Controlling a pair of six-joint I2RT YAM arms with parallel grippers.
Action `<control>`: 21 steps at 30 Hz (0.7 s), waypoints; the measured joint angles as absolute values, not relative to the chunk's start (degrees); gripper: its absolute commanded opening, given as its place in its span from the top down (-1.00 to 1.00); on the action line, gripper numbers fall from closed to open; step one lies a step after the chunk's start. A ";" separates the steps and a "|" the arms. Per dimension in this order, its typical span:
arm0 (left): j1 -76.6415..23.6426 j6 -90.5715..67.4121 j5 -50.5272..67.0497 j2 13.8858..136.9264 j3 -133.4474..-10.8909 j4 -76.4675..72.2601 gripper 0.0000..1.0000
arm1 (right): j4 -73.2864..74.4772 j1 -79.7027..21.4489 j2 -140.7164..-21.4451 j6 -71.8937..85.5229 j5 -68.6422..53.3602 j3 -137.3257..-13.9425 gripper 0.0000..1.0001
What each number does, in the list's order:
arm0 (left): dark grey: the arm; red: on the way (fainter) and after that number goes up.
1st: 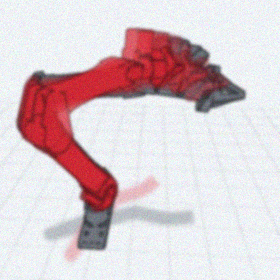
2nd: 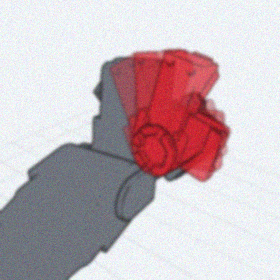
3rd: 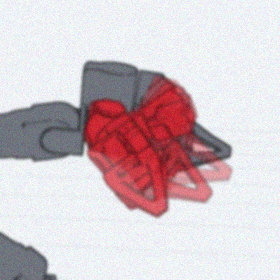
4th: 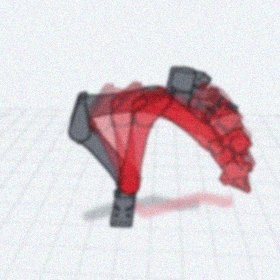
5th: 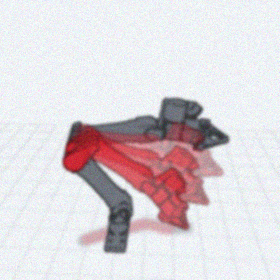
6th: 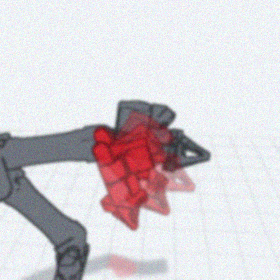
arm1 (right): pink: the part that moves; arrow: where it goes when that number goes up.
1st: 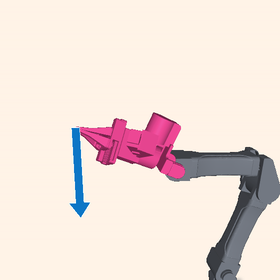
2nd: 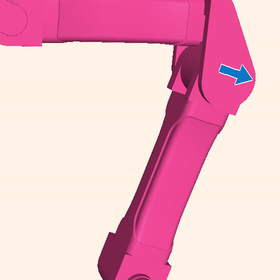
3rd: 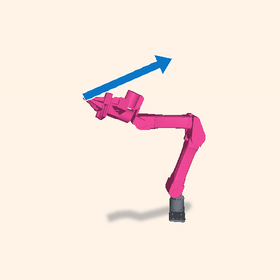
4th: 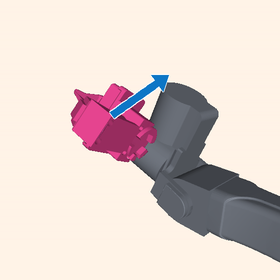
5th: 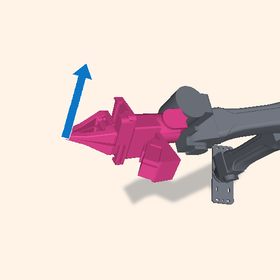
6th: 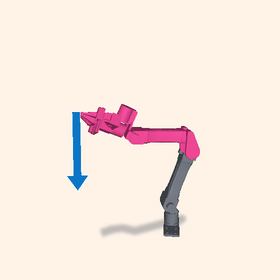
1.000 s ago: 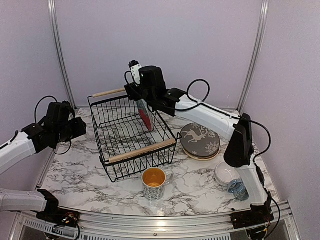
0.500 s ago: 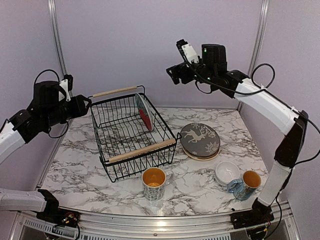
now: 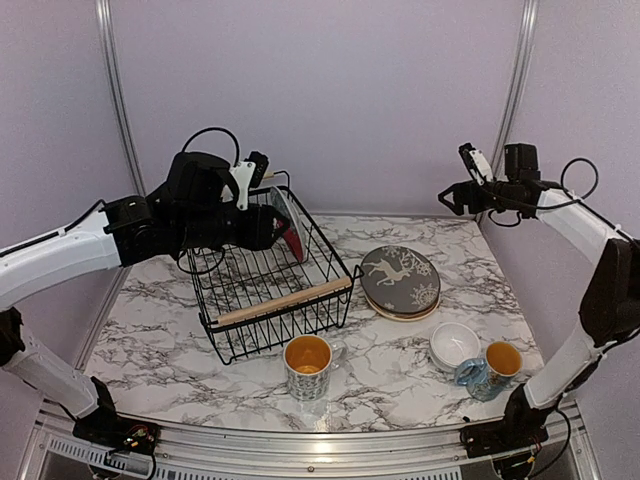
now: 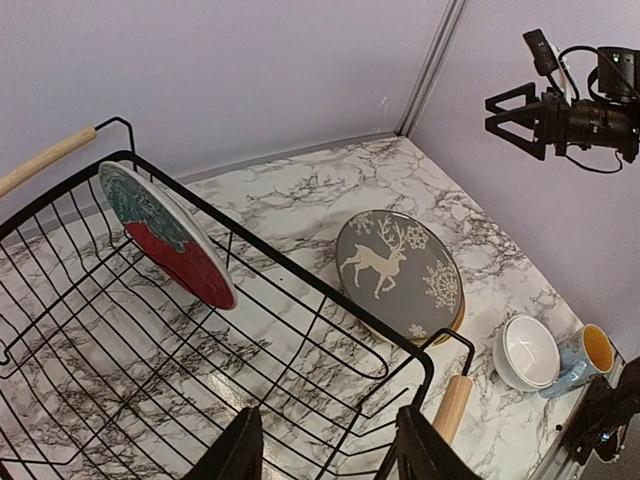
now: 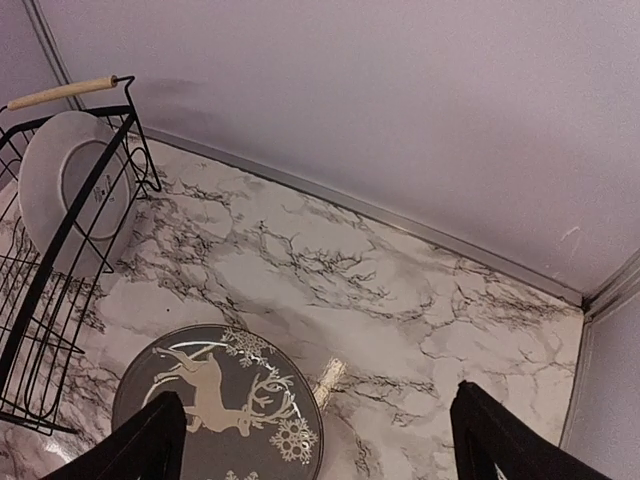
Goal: Load the mixed dishes into the dish rack
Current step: Grab the plate from the plate.
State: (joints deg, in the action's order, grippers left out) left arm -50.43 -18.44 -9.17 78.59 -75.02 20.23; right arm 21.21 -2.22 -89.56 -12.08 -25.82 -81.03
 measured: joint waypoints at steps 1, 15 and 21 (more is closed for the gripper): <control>-51.66 -18.37 -9.02 80.42 -75.92 20.01 0.05 | 21.80 -0.97 -89.89 -12.62 -26.94 -80.60 -0.70; -58.78 -18.68 -9.15 90.80 -81.84 18.65 0.04 | 33.47 3.70 -112.84 -24.12 -38.00 -87.42 -0.22; -58.89 -19.29 -10.15 90.74 -81.84 18.72 0.03 | 36.80 3.70 -119.26 -25.80 -42.02 -92.75 -0.04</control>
State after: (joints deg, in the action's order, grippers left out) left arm -58.89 -19.29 -10.15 90.74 -81.84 18.72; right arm 36.80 3.70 -119.26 -25.80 -42.02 -92.75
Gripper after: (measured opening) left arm 0.482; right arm 0.562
